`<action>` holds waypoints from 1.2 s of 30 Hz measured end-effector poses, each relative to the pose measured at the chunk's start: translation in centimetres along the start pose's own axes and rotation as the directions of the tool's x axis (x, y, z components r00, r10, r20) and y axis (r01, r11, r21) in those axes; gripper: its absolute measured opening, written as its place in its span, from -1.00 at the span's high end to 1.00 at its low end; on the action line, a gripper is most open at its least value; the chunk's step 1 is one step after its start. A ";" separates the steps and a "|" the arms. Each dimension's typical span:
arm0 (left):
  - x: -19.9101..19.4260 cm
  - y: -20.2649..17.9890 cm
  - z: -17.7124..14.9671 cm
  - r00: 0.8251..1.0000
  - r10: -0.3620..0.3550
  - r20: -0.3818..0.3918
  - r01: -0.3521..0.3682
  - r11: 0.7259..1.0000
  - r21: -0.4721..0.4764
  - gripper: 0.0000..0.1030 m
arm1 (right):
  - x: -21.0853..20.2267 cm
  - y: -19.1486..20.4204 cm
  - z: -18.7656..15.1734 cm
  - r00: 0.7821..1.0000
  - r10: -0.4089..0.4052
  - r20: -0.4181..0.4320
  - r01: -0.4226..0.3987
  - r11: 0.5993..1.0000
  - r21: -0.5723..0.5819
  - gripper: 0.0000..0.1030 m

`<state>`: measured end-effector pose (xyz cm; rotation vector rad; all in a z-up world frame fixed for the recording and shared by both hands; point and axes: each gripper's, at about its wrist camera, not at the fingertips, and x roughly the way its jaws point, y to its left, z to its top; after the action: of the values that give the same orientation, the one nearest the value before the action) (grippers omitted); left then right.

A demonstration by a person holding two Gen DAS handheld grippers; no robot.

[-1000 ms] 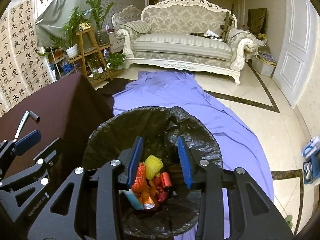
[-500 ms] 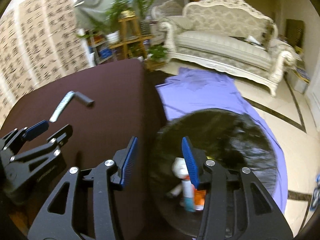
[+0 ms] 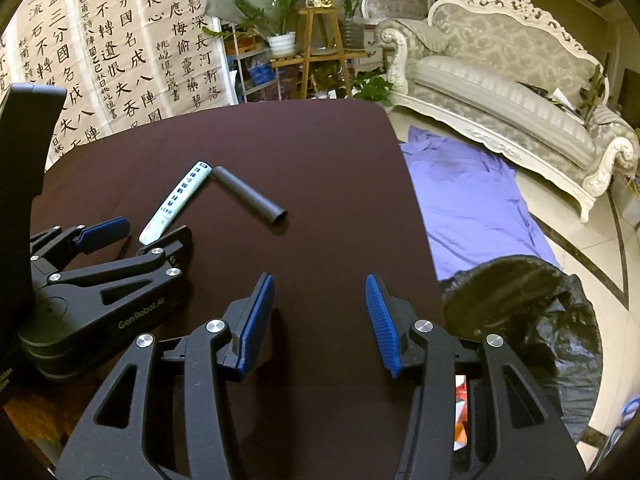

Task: Collect trash
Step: 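Move both open grippers back over the table, then grasp the white printed packet with the left gripper, then grasp the black foam tube with the right gripper while the left gripper holds the packet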

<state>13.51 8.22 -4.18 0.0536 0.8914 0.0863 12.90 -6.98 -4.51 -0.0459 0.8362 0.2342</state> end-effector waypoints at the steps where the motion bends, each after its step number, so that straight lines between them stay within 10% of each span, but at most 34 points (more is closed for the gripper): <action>1: 0.1 0.0 0.1 1.000 0.002 0.000 -0.002 1.000 0.002 -0.26 | 0.2 0.1 0.2 1.000 0.000 -0.001 0.000 1.000 -0.002 0.09; 7: 0.9 0.6 1.0 1.000 -0.022 0.000 0.022 1.000 0.004 -0.11 | 1.3 0.9 1.5 1.000 0.001 -0.011 -0.001 1.000 -0.025 0.09; 13: 0.9 0.2 1.2 0.999 -0.050 0.013 0.049 0.997 0.054 0.52 | 2.4 1.6 2.5 1.000 0.006 -0.016 -0.006 0.999 -0.044 0.08; 36: -0.6 5.2 -0.9 0.999 -0.041 0.017 0.042 0.997 -0.071 0.57 | 5.0 5.0 5.0 0.999 0.011 -0.044 -0.017 0.988 -0.153 0.28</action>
<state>12.21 13.35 -3.87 -0.0313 0.8726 0.0788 18.62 -0.47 -4.62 -0.1900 0.8599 0.3116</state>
